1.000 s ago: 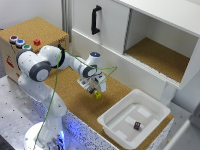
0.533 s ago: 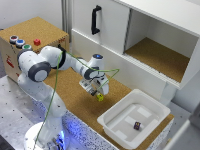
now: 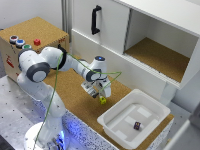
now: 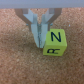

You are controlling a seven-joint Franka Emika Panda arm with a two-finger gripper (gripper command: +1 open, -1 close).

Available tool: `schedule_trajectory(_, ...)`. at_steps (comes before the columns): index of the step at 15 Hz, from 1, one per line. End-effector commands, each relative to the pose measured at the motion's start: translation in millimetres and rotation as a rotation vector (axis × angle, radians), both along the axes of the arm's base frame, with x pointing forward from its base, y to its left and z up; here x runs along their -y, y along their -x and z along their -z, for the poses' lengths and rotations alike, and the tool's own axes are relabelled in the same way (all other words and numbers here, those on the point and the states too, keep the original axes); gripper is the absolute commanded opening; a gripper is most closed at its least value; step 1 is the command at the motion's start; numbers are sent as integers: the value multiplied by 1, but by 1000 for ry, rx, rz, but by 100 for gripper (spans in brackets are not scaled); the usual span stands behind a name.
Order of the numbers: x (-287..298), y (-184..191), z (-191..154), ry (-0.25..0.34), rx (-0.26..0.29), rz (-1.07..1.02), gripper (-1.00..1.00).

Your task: Sweep the yellow block to the right

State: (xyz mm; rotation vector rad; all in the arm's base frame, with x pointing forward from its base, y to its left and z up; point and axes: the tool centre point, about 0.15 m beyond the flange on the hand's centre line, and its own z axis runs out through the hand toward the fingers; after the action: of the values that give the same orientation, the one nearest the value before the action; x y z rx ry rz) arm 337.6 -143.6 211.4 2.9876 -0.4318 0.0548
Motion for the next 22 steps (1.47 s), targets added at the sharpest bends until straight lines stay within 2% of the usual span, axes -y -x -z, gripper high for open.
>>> schedule_trajectory(1,35,-10,15,-9,-19,-14,-100)
schedule_trajectory(6,54,-5,15,-39,15,9,-100)
schedule_trajectory(9,50,-8,-5,-58,32,-46,-100)
schedule_trajectory(13,39,2,-43,-62,0,-123,-100)
schedule_trajectory(16,36,12,-67,-99,3,-127,-100)
schedule_trajectory(20,20,25,-95,-51,35,-125,-100)
schedule_trajectory(21,19,27,-94,-36,40,-88,100)
schedule_trajectory(22,21,27,-95,-39,49,-22,100)
